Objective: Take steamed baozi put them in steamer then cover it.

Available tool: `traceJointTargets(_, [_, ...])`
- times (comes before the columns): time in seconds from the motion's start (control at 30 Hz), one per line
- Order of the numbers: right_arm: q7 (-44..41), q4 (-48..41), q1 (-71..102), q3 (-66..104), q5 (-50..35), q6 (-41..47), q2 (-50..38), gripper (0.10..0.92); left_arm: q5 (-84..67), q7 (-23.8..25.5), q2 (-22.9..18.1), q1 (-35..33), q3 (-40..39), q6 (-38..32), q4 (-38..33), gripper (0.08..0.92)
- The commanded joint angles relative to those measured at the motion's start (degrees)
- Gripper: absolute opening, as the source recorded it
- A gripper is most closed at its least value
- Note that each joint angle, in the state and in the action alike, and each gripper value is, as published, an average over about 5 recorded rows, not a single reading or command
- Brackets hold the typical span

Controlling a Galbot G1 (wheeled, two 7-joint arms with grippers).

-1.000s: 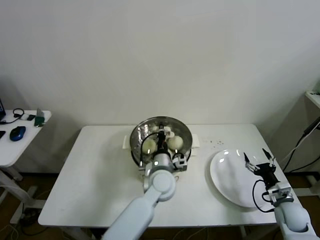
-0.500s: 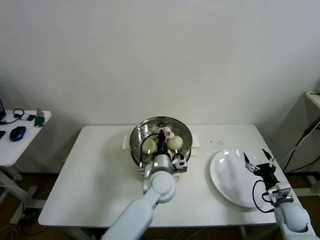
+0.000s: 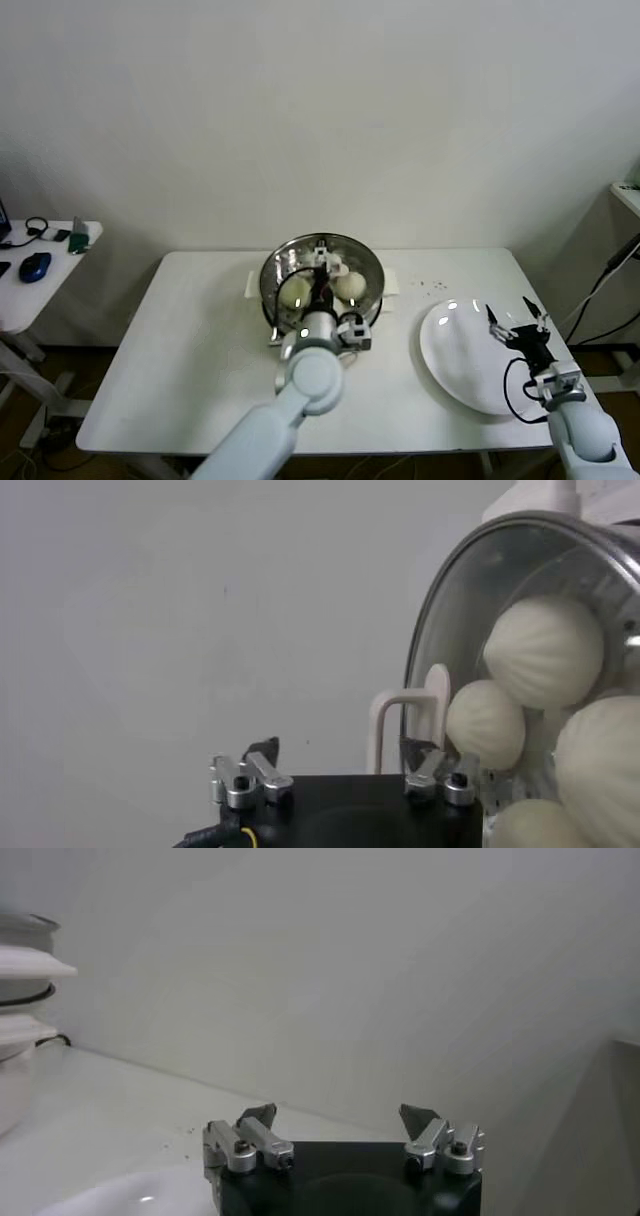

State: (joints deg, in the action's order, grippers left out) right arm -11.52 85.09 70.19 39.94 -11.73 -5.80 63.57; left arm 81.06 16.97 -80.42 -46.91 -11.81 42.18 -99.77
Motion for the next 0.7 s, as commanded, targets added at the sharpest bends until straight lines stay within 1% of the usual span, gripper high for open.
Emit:
traceJointTargets(0.03, [1.5, 2.9, -0.5, -0.6, -1.8, 7.2, -0.3, 0.823, -2.6, 1.6, 4.4, -2.1, 0.4, 2.8, -7.7, 0.792])
traceJointTargets(0.17, [1.7, 3.8, -0.6, -1.0, 0.6, 7.9, 0.0, 0.823, -3.5, 1.5, 5.7, -3.8, 2.3, 2.7, -9.8, 0.82])
traceJointTargets(0.27, [1.7, 4.5, -0.3, -1.1, -0.1, 8.4, 0.1, 0.823, -6.2, 1.2, 7.0, -6.7, 4.1, 2.6, -12.5, 0.822])
traceJointTargets(0.37, [2.2, 5.0, -0.2, -1.1, -0.9, 9.4, 0.1, 0.823, -10.0, -1.0, 8.9, -10.5, 5.5, 2.1, -15.4, 0.823])
traceJointTargets(0.43, [2.5, 5.1, -0.3, -1.1, -1.1, 9.5, 0.1, 0.823, -13.4, -4.2, 9.9, -12.6, 7.1, 1.4, -17.2, 0.823])
traceJointTargets(0.53, [2.6, 5.5, -0.2, -1.0, -1.4, 8.8, 0.3, 0.823, -21.6, -12.1, 10.7, -15.4, 11.2, -2.3, -19.4, 0.823])
traceJointTargets(0.6, [2.4, 6.0, 0.2, -1.0, -1.4, 8.1, 0.5, 0.823, -28.8, -17.9, 11.2, -17.2, 14.9, -7.0, -20.8, 0.823])
traceJointTargets(0.7, [2.3, 7.0, 1.1, -0.9, -1.5, 7.2, 0.7, 0.823, -40.0, -24.1, 11.3, -20.5, 20.5, -13.7, -22.7, 0.823])
